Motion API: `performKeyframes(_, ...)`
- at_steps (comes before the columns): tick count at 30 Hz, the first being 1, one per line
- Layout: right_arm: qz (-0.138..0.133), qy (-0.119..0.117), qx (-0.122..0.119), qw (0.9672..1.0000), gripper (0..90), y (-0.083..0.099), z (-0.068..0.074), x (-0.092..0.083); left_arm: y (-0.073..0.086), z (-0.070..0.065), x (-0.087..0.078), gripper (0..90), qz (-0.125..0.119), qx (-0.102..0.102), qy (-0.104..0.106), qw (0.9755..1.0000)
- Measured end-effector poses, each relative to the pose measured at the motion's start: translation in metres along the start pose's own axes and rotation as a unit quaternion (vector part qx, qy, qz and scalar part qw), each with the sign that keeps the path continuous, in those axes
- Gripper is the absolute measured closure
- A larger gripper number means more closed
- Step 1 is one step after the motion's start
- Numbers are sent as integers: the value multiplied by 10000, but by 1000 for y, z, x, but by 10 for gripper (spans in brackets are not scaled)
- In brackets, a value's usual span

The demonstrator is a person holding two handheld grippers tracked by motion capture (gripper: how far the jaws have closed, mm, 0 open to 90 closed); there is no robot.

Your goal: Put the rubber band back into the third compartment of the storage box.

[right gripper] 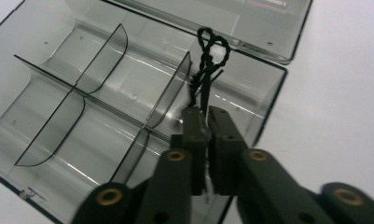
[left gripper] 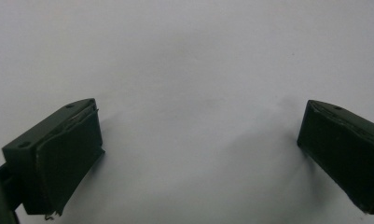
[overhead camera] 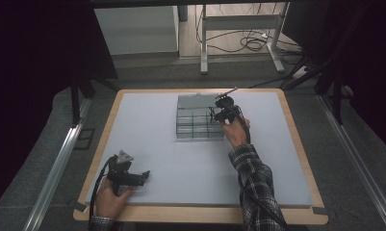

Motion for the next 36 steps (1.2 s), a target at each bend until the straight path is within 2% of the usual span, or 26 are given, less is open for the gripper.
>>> performKeyframes(6,-21,24,-107,9999,759,-2,3,1,0,0,0,0,1,2,-1,10000)
performKeyframes(11,-168,47,-79,9998,760,-7,0,-6,0,0,0,0,0,1,0,10000)
performKeyframes(14,-227,30,-77,9997,804,-11,1,-7,0,0,0,0,2,3,-4,10000)
performKeyframes(19,-187,17,-105,9998,835,-14,3,2,0,0,0,0,-1,0,-1,10000)
performKeyframes(22,-111,130,-68,9998,846,-15,0,11,0,0,0,0,-1,0,-1,10000)
performKeyframes(25,35,171,59,9998,853,-13,-3,22,0,0,0,0,-1,2,-2,10000)
performKeyframes(29,223,162,106,9996,859,-9,-4,33,0,0,0,0,-1,1,-1,10000)
performKeyframes(32,212,142,103,9996,858,-9,-3,32,0,0,0,0,-2,2,-1,10000)
performKeyframes(36,84,101,55,9999,834,-10,-2,22,0,0,0,0,-2,2,-2,10000)
Point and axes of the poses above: each handheld gripper's, and its own axes: x roughly forward along the jaws, y roughly out of its underside, z roughly to its left, the point moved 6 cm from there along x, roughly forward along the jaws, and after that the axes turned 7 degrees about z, right-handed, at the moved point
